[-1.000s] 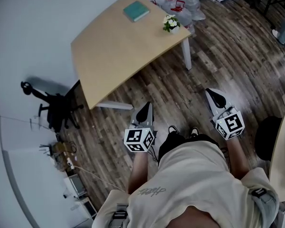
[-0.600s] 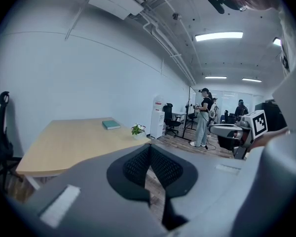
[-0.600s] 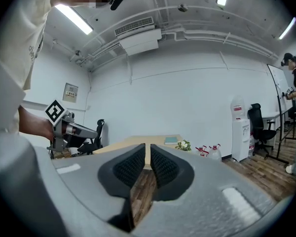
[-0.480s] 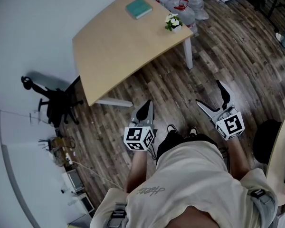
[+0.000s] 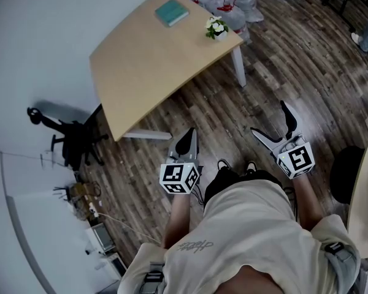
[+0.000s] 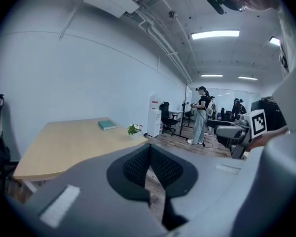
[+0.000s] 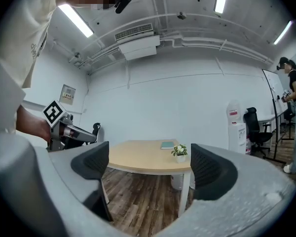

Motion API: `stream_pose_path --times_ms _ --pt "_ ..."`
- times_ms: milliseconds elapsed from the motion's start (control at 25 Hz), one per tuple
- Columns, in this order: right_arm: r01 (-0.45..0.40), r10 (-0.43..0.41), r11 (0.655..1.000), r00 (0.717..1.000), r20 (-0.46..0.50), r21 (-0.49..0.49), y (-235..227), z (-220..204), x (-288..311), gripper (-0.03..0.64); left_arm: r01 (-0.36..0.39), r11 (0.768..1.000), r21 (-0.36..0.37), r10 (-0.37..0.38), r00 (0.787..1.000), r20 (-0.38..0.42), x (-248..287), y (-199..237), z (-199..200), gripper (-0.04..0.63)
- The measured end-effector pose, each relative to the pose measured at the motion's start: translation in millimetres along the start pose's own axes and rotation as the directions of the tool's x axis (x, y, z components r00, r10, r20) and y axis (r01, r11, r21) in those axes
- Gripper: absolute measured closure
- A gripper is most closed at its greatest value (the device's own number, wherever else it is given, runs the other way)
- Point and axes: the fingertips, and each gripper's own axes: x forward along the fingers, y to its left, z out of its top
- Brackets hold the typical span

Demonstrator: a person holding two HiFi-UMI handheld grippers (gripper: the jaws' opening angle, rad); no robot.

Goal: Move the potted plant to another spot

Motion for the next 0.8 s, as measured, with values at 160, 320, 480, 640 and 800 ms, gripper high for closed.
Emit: stream_pose_path --times_ms 160,320,480,640,800 --pt "0.023 -0.023 1.0 1.0 -0.006 0.014 -6 -4 -8 0.106 0.004 1.0 -0.002 -0.004 1.0 -0.001 -2 -2 -2 0.58" --pt "0.011 -0.01 1.0 0.999 -0.035 0.027 -3 -14 -15 0.106 0.004 1.0 -0.01 -0.004 1.0 -0.008 -7 -6 -6 0.58" --pt "0.005 -0.002 0.998 0.998 -0.055 0.058 1 -21 -14 0.106 -0.004 1.0 -0.013 0.004 1.0 -0.012 -17 -2 -10 0.58" --pt "0.006 -0.004 1.0 0.998 -0.061 0.03 9 -20 -4 0.106 -0.023 0.999 -0.037 0.023 1.0 -0.022 -24 15 -20 0.58" --pt "0.021 -0.02 1.0 0.998 -0.061 0.011 8 -15 10 0.106 -0.025 0.997 -0.068 0.024 1.0 -0.016 -18 33 -25 0.58"
